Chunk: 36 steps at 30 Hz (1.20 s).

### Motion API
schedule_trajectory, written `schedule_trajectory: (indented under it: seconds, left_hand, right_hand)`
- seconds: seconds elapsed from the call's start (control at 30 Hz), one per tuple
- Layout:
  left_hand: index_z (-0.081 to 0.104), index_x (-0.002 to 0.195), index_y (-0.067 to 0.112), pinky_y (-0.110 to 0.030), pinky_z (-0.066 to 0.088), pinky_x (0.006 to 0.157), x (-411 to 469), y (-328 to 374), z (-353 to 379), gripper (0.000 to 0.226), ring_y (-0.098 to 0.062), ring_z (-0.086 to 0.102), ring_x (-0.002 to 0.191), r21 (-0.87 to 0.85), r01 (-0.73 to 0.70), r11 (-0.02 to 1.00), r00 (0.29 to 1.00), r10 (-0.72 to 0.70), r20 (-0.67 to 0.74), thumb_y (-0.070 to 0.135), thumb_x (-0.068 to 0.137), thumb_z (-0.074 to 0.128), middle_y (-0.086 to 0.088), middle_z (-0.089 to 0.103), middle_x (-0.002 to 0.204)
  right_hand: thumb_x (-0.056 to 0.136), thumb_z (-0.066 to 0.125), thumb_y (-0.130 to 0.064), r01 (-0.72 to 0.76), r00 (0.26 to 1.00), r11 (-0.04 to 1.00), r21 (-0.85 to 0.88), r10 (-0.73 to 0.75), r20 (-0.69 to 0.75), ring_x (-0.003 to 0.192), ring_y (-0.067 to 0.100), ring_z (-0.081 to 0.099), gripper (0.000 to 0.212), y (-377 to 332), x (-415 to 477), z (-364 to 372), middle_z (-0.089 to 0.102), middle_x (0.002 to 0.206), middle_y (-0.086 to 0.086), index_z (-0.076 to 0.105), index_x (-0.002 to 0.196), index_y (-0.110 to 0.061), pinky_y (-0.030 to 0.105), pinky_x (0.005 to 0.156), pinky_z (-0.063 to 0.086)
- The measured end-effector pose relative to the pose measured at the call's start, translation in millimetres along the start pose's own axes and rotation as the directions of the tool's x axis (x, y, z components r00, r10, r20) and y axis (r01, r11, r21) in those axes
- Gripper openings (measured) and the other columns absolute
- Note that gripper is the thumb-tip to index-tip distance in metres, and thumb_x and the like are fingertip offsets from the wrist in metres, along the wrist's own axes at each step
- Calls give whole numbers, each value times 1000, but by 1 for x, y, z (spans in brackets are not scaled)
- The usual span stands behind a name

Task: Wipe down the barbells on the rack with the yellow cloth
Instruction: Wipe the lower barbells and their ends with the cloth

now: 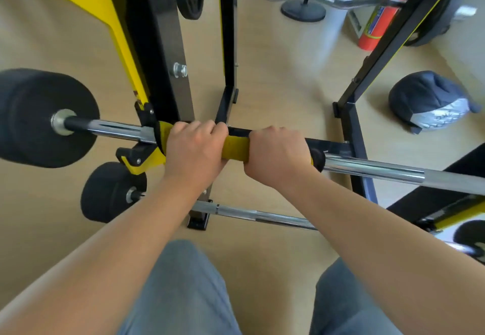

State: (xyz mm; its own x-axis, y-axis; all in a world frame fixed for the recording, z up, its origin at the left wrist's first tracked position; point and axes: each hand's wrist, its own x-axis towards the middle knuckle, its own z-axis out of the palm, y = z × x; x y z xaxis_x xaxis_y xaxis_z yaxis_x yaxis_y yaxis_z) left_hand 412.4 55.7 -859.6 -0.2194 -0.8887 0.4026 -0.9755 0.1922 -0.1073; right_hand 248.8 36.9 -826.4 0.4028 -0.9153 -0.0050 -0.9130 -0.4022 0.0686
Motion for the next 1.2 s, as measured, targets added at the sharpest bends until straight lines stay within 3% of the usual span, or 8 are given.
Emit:
schedule_trajectory:
  seconds: [0.2, 0.43, 0.63, 0.7, 0.8, 0.97, 1.1, 1.2]
  left_hand:
    - [54, 89, 22, -30, 34, 60, 12, 20, 1, 26, -16, 53, 63, -90, -165, 982, 985, 168, 33, 45, 82, 65, 5, 56, 72]
    - [41, 78, 23, -27, 30, 51, 26, 26, -7, 36, -12, 44, 51, -27, -168, 985, 964, 170, 203, 53, 89, 57, 8, 46, 60]
    - [61, 76, 22, -38, 54, 67, 83, 21, -21, 37, -22, 65, 66, -348, -29, 937, 479, 318, 818, 58, 79, 69, -3, 65, 74]
    - [61, 77, 23, -36, 54, 62, 74, 21, -20, 33, -19, 64, 62, -330, -52, 943, 556, 302, 774, 56, 82, 67, -1, 65, 71]
    - [54, 78, 22, -27, 38, 50, 32, 29, -5, 27, -14, 52, 51, -57, -180, 982, 941, 189, 279, 47, 87, 62, 7, 54, 61]
    - [48, 76, 20, -26, 33, 51, 22, 38, 4, 25, -16, 42, 45, 20, -124, 992, 989, 122, 84, 39, 90, 59, 5, 45, 56]
    - [48, 71, 26, -33, 49, 55, 47, 27, -12, 27, -14, 50, 52, -137, -164, 977, 859, 210, 467, 46, 87, 57, 4, 55, 63]
    - [61, 80, 21, -42, 58, 71, 82, 30, -21, 30, -23, 66, 68, -266, -39, 963, 510, 248, 824, 49, 80, 71, -4, 66, 76]
  right_hand:
    - [78, 66, -56, 19, 962, 992, 126, -52, 269, 70, 14, 57, 30, 51, -9, -13, 58, 77, -8, 56, 93, -32, 26, 52, 37]
    - [90, 55, -48, -51, 991, 998, -27, 54, 121, 67, 22, 56, 19, 50, -22, 1, 50, 74, -5, 56, 97, -31, 30, 57, 42]
    - [91, 54, -43, -101, 994, 994, -46, 103, 41, 65, 24, 50, 15, 44, -27, 3, 45, 69, -4, 51, 92, -29, 30, 57, 38]
    - [90, 55, -41, -107, 992, 994, -23, 108, 70, 64, 22, 51, 13, 45, -25, 2, 48, 71, -4, 52, 93, -29, 31, 58, 40]
    - [87, 56, -38, -147, 982, 989, 8, 145, 121, 60, 18, 50, 13, 45, -21, 0, 52, 73, -3, 55, 95, -28, 32, 59, 45]
    - [85, 57, -35, -157, 982, 988, -5, 156, 108, 59, 19, 51, 11, 46, -20, 2, 52, 71, -2, 56, 91, -27, 32, 58, 44]
    - [88, 55, -34, -120, 992, 992, -37, 121, 40, 54, 17, 42, 8, 43, -26, 3, 49, 68, -2, 55, 88, -26, 31, 56, 40]
    - [90, 55, -36, -120, 991, 992, -30, 122, 59, 55, 17, 41, 10, 47, -27, 1, 48, 70, -2, 53, 91, -26, 31, 56, 39]
